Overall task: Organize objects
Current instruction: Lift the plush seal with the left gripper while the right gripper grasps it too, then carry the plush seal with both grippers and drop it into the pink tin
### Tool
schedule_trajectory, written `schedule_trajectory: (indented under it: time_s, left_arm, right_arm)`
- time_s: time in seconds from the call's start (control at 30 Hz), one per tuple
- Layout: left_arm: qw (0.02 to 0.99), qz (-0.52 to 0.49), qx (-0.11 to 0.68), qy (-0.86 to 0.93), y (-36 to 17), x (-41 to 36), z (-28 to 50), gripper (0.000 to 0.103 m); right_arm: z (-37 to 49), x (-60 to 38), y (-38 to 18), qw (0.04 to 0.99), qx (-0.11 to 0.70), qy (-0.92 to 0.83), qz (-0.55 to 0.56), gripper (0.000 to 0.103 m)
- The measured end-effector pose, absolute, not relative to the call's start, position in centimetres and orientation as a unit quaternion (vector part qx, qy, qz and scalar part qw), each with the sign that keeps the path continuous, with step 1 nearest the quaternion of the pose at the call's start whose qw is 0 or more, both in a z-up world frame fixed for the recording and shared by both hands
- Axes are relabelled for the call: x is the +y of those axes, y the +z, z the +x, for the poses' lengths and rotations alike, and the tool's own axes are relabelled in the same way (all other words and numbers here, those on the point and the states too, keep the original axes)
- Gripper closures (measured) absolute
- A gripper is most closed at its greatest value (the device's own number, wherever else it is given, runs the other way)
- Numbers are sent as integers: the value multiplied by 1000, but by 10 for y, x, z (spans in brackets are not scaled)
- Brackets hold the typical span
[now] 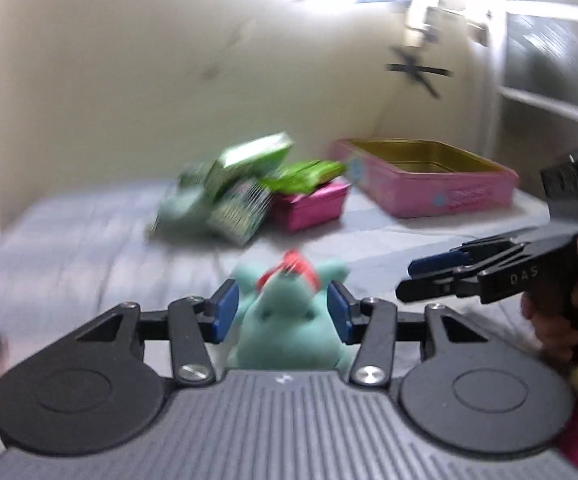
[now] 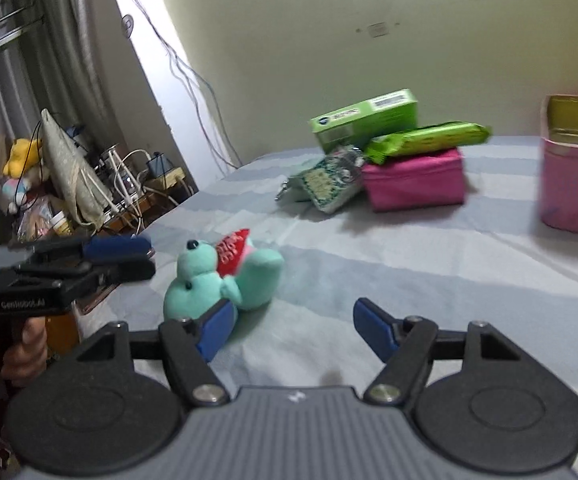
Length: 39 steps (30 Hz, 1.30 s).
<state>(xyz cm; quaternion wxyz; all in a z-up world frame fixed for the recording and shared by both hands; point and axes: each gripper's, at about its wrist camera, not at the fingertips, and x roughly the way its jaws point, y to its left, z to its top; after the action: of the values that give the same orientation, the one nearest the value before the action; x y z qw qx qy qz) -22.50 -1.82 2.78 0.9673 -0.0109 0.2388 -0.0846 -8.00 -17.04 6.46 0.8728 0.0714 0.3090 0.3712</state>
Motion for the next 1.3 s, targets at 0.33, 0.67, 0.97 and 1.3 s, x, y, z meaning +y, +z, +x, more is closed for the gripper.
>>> schedule_trajectory:
  time_s: [0.33,0.67,0.97,1.3]
  left_arm:
    - [911,-275,288,-105,-23,38,-216,22]
    - [906,-245,318,-130,-23,14,-182,45]
    - [889,-118,351,-271,-13,-120,-115,45]
    - [845,33,366,-387,-16,-291,-63,45]
  right_arm:
    - [-32,-127,62,837,340,416,103,49]
    - [-50,-150,53,848,329,401,114,72]
    - [-88,-272,61,925,265,232,143,72]
    - [-132,-405,22,938,225,65,256,72]
